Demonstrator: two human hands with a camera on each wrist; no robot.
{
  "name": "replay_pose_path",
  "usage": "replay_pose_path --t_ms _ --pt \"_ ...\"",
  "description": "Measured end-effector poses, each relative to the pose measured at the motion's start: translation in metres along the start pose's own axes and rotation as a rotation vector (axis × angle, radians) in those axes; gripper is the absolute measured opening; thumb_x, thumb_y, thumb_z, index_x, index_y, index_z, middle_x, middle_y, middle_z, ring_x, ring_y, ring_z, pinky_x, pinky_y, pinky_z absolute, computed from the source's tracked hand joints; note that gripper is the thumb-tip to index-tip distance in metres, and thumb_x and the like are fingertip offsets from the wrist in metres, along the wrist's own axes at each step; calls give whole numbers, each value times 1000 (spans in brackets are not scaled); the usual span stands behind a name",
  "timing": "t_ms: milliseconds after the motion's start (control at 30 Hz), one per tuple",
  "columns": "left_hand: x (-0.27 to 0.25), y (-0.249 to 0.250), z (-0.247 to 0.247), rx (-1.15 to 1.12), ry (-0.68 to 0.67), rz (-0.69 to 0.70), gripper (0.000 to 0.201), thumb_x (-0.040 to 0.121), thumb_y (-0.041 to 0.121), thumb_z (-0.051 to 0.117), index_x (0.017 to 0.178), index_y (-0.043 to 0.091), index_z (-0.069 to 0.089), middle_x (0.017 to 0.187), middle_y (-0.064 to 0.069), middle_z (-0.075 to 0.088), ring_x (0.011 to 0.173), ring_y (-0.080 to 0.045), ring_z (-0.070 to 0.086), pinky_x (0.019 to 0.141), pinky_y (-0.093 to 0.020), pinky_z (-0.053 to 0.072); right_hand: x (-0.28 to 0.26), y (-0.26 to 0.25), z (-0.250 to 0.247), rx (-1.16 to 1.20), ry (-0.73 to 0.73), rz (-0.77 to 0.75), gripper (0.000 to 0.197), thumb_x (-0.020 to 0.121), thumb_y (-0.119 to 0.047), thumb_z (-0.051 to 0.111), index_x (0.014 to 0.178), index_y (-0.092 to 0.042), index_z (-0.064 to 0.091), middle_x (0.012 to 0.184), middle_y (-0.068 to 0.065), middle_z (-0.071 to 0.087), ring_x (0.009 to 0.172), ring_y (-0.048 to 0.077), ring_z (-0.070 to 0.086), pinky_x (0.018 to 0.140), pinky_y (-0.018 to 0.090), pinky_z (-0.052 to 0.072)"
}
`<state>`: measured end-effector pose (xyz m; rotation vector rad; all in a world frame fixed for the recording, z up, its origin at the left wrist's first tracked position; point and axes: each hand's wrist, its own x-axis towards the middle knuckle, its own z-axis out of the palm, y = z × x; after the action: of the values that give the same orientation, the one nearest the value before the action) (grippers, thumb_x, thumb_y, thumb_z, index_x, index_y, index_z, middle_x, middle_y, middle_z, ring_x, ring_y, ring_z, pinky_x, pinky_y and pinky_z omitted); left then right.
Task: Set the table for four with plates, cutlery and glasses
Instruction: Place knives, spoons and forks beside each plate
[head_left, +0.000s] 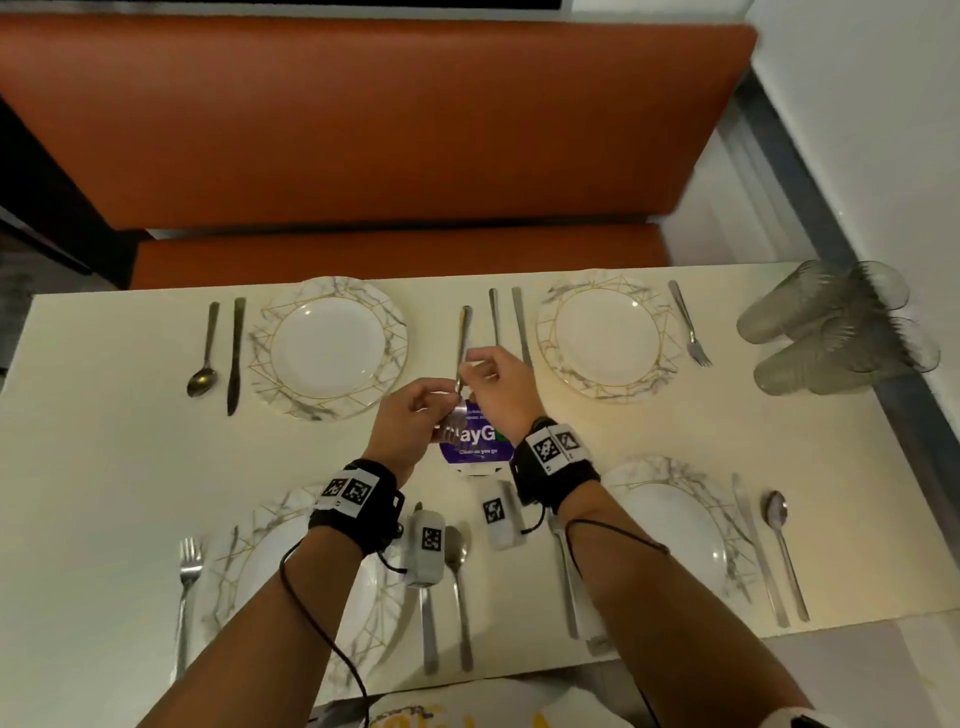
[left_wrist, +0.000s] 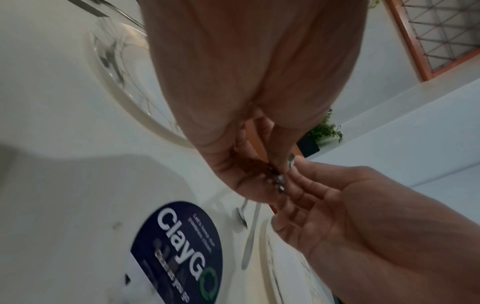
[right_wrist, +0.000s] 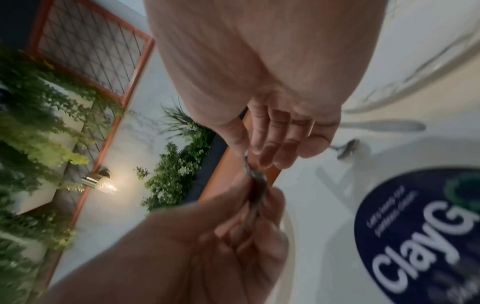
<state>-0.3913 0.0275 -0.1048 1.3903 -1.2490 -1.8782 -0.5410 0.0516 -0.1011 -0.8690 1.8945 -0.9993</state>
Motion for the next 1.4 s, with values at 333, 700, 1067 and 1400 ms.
replay_pose_path --t_ms 333,700,1067,1400 --pt "9 -3 -59 5 34 43 12 98 6 66 107 0 69 83 -16 74 67 -22 69 62 -36 61 -7 -9 67 12 36 -30 11 95 -18 67 102 -13 74 94 -2 71 89 15 67 83 26 53" --pt "23 -15 -98 251 11 -81 14 99 15 61 108 15 72 95 -5 78 77 -19 72 64 -30 55 71 -5 64 -185 73 87 17 95 -8 58 98 -18 71 112 7 74 106 26 68 96 36 54" --pt "27 -28 -120 330 55 -97 12 100 16 61 104 19 72 92 0 78 77 -17 73 65 -31 54 90 16 81 -561 69 141 16 92 -9 59 100 -9 73 105 9 71 99 27 68 76 31 55" --pt "26 -37 -130 413 63 -100 13 98 18 62 103 24 72 90 5 78 79 -14 75 65 -26 55 88 25 76 -721 -17 -107 48 95 -5 58 140 -18 50 113 10 58 109 27 56 86 41 56"
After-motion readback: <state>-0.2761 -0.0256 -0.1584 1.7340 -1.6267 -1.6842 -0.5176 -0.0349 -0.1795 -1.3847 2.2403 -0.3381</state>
